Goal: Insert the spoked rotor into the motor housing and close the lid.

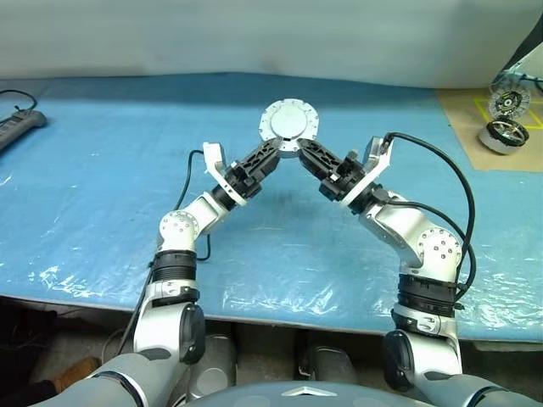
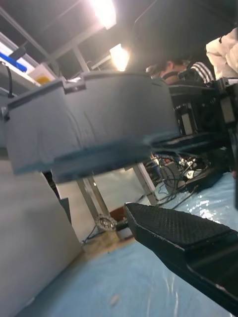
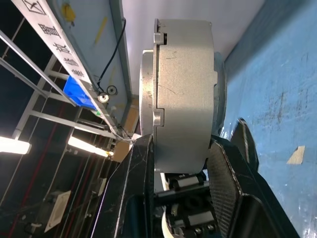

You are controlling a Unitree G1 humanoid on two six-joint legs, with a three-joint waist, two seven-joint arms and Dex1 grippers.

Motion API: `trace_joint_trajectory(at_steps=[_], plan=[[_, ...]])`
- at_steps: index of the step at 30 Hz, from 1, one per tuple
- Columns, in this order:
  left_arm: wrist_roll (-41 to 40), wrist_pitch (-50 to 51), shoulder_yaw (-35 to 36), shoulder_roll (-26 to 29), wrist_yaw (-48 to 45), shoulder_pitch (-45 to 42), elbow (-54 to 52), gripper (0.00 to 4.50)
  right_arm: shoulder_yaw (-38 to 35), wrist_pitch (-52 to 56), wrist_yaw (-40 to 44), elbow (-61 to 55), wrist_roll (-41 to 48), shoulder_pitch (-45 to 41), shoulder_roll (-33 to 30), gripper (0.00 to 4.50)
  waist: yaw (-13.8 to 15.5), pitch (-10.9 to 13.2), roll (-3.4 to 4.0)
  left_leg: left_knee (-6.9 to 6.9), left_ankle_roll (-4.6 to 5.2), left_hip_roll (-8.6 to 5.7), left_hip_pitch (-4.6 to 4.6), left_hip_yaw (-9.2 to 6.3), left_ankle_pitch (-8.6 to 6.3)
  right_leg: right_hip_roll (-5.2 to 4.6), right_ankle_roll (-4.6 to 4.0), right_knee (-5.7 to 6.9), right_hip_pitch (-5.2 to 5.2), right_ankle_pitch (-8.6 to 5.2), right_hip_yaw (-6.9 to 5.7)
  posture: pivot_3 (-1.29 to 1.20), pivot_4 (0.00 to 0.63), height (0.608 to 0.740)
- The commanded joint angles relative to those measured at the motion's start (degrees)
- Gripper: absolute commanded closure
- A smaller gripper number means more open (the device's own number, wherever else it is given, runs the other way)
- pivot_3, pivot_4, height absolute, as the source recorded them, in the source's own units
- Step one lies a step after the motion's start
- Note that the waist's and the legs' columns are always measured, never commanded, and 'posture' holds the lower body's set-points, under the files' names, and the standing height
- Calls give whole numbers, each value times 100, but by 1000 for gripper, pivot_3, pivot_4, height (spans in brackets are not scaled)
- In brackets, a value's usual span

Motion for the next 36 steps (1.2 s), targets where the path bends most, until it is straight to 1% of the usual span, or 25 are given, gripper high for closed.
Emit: trace_joint_trajectory(at_steps=[1, 7, 12, 14, 17, 20, 21, 24, 27, 31, 34, 36], plan=[[-271, 34, 15, -81, -70, -160, -354, 13, 26, -146, 85, -441, 436, -92, -111, 3230, 0, 0, 0, 3, 0, 0, -1, -1, 0, 0, 1, 0, 0, 1, 0, 0, 150, 740], [-225, -235, 65, -394, 238, -234, -233, 13, 203, -246, 31, -452, 556, -56, -199, 3230, -3, 1, -1, 20, 1, 1, -7, -3, 0, 0, 7, 3, 0, 4, 3, 0, 150, 740], [89, -700, 22, -642, 617, -328, 55, 13, 295, -307, -6, -467, 631, -25, -303, 3230, 0, 1, -2, 41, 2, 0, -21, -10, -1, 0, 17, 2, 0, 10, 2, 0, 150, 740], [91, -789, 41, -695, 685, -334, 87, 13, 328, -336, -13, -486, 652, -7, -346, 3230, -11, 1, -2, 48, 4, 0, -23, -12, -2, 0, 19, 2, 0, 12, 2, 0, 150, 740], [30, -776, -9, -707, 629, -271, 10, 541, 363, -383, -28, -513, 692, 19, -409, 3230, 0, 1, -2, 54, 5, 1, -24, -16, -2, 1, 20, 6, 0, 12, 1, 0, 150, 740], [201, -881, -72, -697, 823, -284, 75, 1583, 396, -419, -33, -511, 713, 27, -455, 3230, 1, 1, -2, 70, 7, 0, -33, -17, -4, 0, 25, 6, 0, 16, 1, 0, 150, 740], [209, -894, -79, -697, 832, -296, 100, 1808, 406, -430, -30, -507, 716, 24, -468, 3230, 0, 1, -2, 73, 7, 0, -35, -18, -4, -1, 27, 6, 0, 18, 1, 0, 150, 740], [-136, -799, 18, -734, 579, -264, -32, 1838, 423, -455, -34, -512, 727, 30, -486, 3230, -2, 1, -2, 80, 9, 1, -36, -17, -5, -1, 27, 6, 0, 21, 2, 0, 150, 740], [126, -928, -72, -734, 1027, -381, 108, 1839, 458, -459, -64, -513, 701, 33, -508, 3230, -1, 2, -2, 83, 9, 1, -35, -17, -5, -1, 26, 7, 1, 22, 3, 0, 150, 740], [-271, -914, 91, -779, 793, -403, 28, 1839, 484, -687, -293, -553, 465, 10, -458, 3230, -6, 2, -2, 87, 9, 1, -37, -17, -5, -1, 27, 8, 0, 23, 4, 0, 150, 740], [88, -1199, 19, -813, 1321, -521, 239, 1839, 509, -754, -356, -559, 396, 8, -486, 3230, -2, 2, -2, 86, 9, 2, -37, -18, -5, 0, 27, 8, 0, 23, 3, 0, 150, 740], [17, -1207, 42, -813, 1377, -560, 284, 1839, 549, -742, -313, -556, 408, 4, -511, 2597, 1, 2, -2, 88, 9, 1, -39, -18, -5, -1, 28, 8, 0, 24, 3, 0, 150, 740]])
